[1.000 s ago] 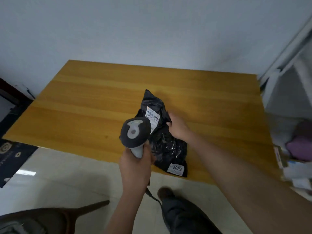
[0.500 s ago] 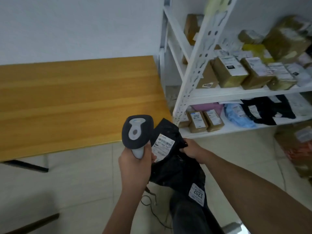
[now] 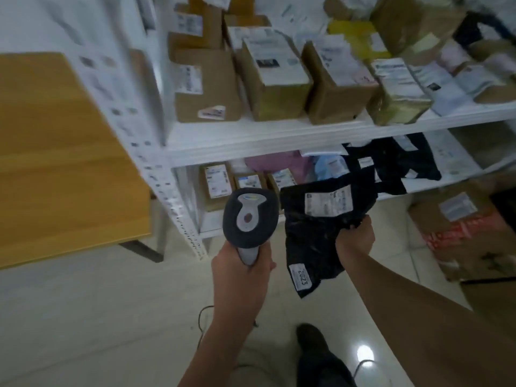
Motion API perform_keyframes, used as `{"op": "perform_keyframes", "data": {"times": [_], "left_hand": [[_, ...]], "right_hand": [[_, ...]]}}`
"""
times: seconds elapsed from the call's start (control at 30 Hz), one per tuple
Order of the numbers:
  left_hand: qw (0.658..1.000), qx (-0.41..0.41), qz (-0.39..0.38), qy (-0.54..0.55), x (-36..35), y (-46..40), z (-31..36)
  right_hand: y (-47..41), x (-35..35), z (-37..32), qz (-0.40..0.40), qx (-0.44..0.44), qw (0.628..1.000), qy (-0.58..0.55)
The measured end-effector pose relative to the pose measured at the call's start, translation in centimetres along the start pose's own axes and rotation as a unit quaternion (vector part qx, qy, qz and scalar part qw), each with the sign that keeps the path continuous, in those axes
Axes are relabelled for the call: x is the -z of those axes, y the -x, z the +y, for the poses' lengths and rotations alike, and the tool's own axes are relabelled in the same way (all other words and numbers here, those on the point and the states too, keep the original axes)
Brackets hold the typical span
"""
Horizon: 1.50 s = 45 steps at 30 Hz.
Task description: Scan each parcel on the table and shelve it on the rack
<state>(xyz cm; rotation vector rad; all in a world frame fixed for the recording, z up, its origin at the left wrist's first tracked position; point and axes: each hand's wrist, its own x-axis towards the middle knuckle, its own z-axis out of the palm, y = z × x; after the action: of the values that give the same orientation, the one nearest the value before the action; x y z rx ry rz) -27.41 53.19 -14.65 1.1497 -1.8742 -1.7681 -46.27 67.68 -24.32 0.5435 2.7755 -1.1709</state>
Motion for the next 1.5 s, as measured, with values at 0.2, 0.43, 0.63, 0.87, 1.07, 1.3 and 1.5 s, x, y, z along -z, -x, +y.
{"op": "perform_keyframes", "data": {"times": [0.2,0.43,0.63,0.87,1.07,1.3,1.5], "left_hand": [[1.0,0.012,-0.004,-0.026,-13.2,-5.6,-5.2],[0.998,0.041,0.045,-0.028,-20.3,-10.9,-8.5],[0.996,0.044,0.066,-0.047,-23.0,-14.5,-10.4],[0.993,0.062,0.083,-0.049,-22.7,-14.9,-10.7],[0.993,0.073,0.094,-0.022,-19.4,-12.2,-6.8],[0.992,0.035,0.122,0.004,-7.8,-6.0,0.7],[0.986,-0.057,0.157,0.027,7.5,0.4,7.1]], "right_hand": [[-16.8,-4.2,2.7,0.035,0.082,0.996,0.028],[-26.9,-11.2,2.3,-0.011,0.16,0.987,-0.004],[-28.8,-18.0,3.8,-0.098,0.129,0.975,0.149],[-27.3,-20.6,7.1,-0.258,0.205,0.912,0.245],[-22.6,-16.2,3.0,-0.195,0.287,0.909,0.23],[-7.1,-9.8,-3.7,-0.093,0.361,0.915,0.155],[9.1,-4.9,-11.8,0.01,0.41,0.911,-0.054]]}}
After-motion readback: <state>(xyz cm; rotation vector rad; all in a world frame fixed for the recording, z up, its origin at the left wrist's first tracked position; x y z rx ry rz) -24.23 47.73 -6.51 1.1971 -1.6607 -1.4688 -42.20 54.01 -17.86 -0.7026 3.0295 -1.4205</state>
